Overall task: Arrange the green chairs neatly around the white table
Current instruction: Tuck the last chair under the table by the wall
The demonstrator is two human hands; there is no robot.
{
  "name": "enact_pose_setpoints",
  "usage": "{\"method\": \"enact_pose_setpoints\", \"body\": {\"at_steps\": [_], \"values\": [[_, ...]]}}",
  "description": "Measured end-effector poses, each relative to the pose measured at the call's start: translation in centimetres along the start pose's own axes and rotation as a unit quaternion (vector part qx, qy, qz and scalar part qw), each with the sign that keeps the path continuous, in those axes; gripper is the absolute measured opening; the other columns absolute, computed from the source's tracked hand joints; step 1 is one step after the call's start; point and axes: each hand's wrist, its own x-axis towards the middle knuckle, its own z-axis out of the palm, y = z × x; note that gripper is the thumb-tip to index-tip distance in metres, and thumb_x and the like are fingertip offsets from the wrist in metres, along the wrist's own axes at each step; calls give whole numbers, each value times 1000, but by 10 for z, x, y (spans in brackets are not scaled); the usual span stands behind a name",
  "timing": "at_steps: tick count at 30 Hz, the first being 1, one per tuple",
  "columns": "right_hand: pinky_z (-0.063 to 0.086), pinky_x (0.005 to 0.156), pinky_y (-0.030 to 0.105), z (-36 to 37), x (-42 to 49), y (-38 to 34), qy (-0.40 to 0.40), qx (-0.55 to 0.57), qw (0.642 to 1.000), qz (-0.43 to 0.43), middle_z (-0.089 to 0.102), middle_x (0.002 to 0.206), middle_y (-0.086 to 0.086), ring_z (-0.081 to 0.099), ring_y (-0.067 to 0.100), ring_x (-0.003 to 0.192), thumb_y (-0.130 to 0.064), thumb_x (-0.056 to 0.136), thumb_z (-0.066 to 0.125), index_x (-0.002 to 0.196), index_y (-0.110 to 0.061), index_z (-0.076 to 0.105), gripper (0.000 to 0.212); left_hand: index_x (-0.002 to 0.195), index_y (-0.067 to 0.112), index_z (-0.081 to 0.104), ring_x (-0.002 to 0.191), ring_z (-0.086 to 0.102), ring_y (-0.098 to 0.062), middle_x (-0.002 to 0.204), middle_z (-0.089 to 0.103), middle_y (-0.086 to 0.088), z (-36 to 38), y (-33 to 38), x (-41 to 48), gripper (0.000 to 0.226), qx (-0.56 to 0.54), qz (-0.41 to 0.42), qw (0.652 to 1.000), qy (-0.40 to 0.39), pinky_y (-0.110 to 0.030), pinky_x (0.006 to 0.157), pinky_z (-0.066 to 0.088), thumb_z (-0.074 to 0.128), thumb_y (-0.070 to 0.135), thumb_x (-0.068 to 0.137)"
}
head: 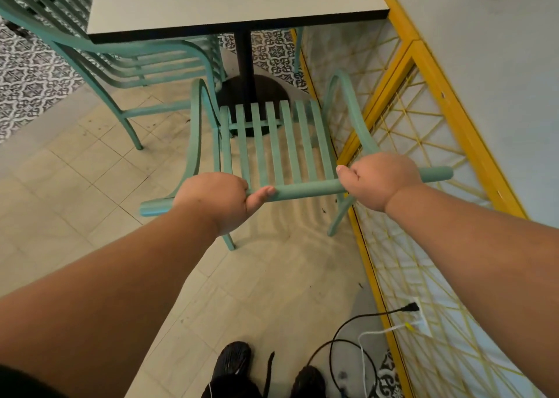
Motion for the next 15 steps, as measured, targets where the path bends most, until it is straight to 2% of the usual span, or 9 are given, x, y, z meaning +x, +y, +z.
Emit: {"method": "enact_pose_setpoints", "body": {"at_steps": [3,7,12,15], "values": [[48,58,34,-1,9,3,8,-8,1000,5,60,62,4,57,25,59,-55,100,20,62,-14,64,71,72,22,58,57,58,-16,62,59,2,-2,-2,9,88,-1,2,1000,1,-31,51,50,-1,87,82],[42,53,30,3,15,6,18,-15,1000,4,58,60,3,55,23,57,-55,100,22,62,-15,63,69,71,23,58,56,58,-15,61,59,3,-3,-5,15,89,1,8,1000,9,-30,48,48,-2,88,80],[42,53,30,4,20,8,20,-17,1000,-2,58,60,2,55,23,57,-56,100,21,63,-16,64,69,71,25,58,57,60,-15,63,61,3,-3,-7,20,88,0,1,1000,12,-32,52,55,-2,89,81],[45,55,32,3,21,9,29,-3,1000,-8,58,61,-1,55,21,58,-62,98,15,63,-19,61,72,71,25,60,56,59,-15,64,62,3,-4,-7,21,90,-19,-7,1000,12,-32,52,53,0,91,80]]}}
